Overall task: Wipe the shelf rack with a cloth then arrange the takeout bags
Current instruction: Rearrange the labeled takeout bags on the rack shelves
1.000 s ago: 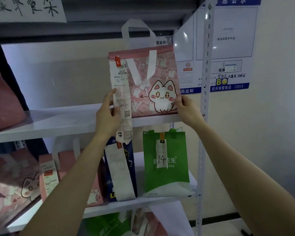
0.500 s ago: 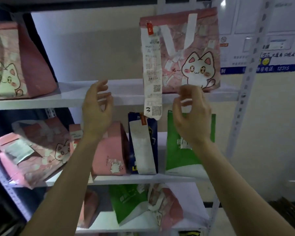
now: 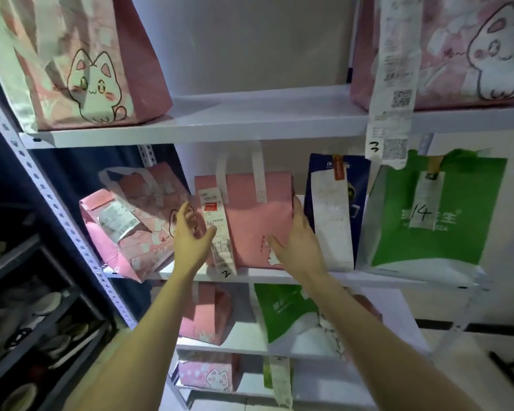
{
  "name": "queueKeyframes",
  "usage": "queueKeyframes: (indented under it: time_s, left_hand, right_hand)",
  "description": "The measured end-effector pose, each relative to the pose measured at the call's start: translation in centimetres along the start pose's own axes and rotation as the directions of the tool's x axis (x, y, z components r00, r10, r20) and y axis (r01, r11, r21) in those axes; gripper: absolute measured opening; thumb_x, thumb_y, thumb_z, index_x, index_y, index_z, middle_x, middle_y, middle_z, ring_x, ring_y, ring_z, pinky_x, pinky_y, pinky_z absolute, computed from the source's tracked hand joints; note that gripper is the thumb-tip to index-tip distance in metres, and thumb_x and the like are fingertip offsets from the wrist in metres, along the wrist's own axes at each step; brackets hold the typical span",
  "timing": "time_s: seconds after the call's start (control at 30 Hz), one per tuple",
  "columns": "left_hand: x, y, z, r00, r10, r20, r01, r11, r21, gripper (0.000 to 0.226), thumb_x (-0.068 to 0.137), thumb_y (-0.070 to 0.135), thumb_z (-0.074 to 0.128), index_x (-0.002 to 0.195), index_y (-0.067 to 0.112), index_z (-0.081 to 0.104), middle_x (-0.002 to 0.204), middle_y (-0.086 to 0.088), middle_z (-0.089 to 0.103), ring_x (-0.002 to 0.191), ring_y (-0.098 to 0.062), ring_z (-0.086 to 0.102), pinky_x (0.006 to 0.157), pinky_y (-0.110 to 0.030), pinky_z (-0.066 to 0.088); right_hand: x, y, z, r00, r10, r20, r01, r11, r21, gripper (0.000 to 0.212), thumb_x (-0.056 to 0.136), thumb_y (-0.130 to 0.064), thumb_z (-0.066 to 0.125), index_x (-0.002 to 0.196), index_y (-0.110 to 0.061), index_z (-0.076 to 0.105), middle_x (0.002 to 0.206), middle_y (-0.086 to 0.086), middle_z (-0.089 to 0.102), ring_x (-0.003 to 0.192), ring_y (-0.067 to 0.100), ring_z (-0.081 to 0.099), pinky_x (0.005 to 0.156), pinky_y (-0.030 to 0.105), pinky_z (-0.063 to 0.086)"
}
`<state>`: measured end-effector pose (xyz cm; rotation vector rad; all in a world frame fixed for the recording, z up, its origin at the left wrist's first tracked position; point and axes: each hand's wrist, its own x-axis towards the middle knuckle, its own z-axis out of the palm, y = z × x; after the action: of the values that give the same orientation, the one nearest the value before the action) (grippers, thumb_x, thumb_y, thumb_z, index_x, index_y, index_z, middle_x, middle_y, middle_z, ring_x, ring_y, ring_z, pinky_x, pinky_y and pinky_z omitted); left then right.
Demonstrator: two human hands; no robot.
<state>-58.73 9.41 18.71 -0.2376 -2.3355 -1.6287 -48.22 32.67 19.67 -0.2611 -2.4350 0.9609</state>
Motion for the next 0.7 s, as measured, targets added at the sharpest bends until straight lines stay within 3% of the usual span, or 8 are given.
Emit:
queueKeyframes:
  time_s: [0.1, 0.2, 0.3, 0.4, 0.57, 0.7]
  left_hand:
    - [0.9, -2.3, 0.0, 0.983, -0.028, 0.179, 0.036, 0.999, -0.041, 0.082, 0.096, 0.008, 0.079, 0.163, 0.023, 0.034, 0.149, -0.003, 0.064, 0.136, -0.022, 0.063, 0.118, -0.053, 0.050]
    - [1.1, -3.9, -0.5, 0.960, 0.001, 0.279, 0.014, 0.999, -0.050, 0.081, 0.095, -0.002, 0.075, 0.163, 0.019, 0.035, 0.147, -0.003, 0.065, 0.130, -0.022, 0.067, 0.112, -0.055, 0.055]
    - [0.6, -4.8, -1.5, 0.949, 0.077, 0.307, -0.051, 0.994, -0.093, 0.089, 0.094, -0.008, 0.071, 0.166, 0.022, 0.031, 0.152, -0.002, 0.062, 0.132, -0.019, 0.066, 0.109, -0.048, 0.058]
    - [-0.2, -4.8, -3.1, 0.951, 0.102, 0.291, -0.071, 0.991, -0.113, 0.095, 0.092, -0.011, 0.069, 0.166, 0.033, 0.029, 0.151, 0.002, 0.062, 0.133, -0.016, 0.066, 0.107, -0.042, 0.059]
    - [-2.5, -3.6, -5.8, 0.950, 0.146, 0.277, -0.116, 0.986, -0.121, 0.097, 0.092, -0.013, 0.064, 0.168, 0.032, 0.025, 0.155, 0.004, 0.058, 0.138, -0.013, 0.061, 0.107, -0.038, 0.057]
    - [-5.6, -2.3, -7.5, 0.953, 0.126, 0.276, -0.097, 0.988, -0.117, 0.099, 0.093, -0.012, 0.066, 0.165, 0.041, 0.025, 0.146, 0.009, 0.063, 0.128, -0.007, 0.067, 0.097, -0.042, 0.063]
  right_hand:
    - [0.5, 0.2, 2.7, 0.984, 0.176, -0.010, -0.175, 0.981, 0.083, 0.101, 0.092, -0.030, 0.081, 0.166, -0.017, 0.013, 0.134, 0.011, 0.065, 0.099, 0.030, 0.071, 0.080, 0.038, 0.059]
    - [0.5, 0.2, 4.3, 0.963, 0.271, 0.000, -0.265, 0.944, 0.196, 0.077, 0.091, -0.028, 0.082, 0.149, -0.013, 0.033, 0.129, 0.005, 0.065, 0.106, 0.028, 0.070, 0.088, 0.043, 0.061]
    - [-0.2, -0.3, 5.0, 0.951, 0.298, -0.077, -0.281, 0.943, 0.179, 0.066, 0.091, -0.019, 0.080, 0.141, -0.015, 0.037, 0.123, 0.003, 0.066, 0.106, 0.030, 0.070, 0.085, 0.041, 0.060]
    - [-1.6, -1.3, 5.3, 0.950, 0.291, -0.112, -0.271, 0.948, 0.164, 0.075, 0.092, -0.007, 0.074, 0.151, -0.020, 0.030, 0.130, 0.006, 0.067, 0.108, 0.027, 0.069, 0.092, 0.047, 0.062]
    - [-4.9, -3.8, 4.6, 0.958, 0.252, -0.138, -0.212, 0.944, 0.254, 0.107, 0.090, 0.001, 0.069, 0.156, -0.057, 0.006, 0.134, -0.007, 0.059, 0.107, 0.015, 0.061, 0.091, 0.040, 0.057]
    - [-8.4, -5.0, 3.1, 0.968, 0.200, -0.151, -0.165, 0.962, 0.217, 0.113, 0.091, -0.004, 0.071, 0.159, -0.060, 0.001, 0.155, -0.006, 0.049, 0.109, 0.013, 0.057, 0.086, 0.040, 0.060]
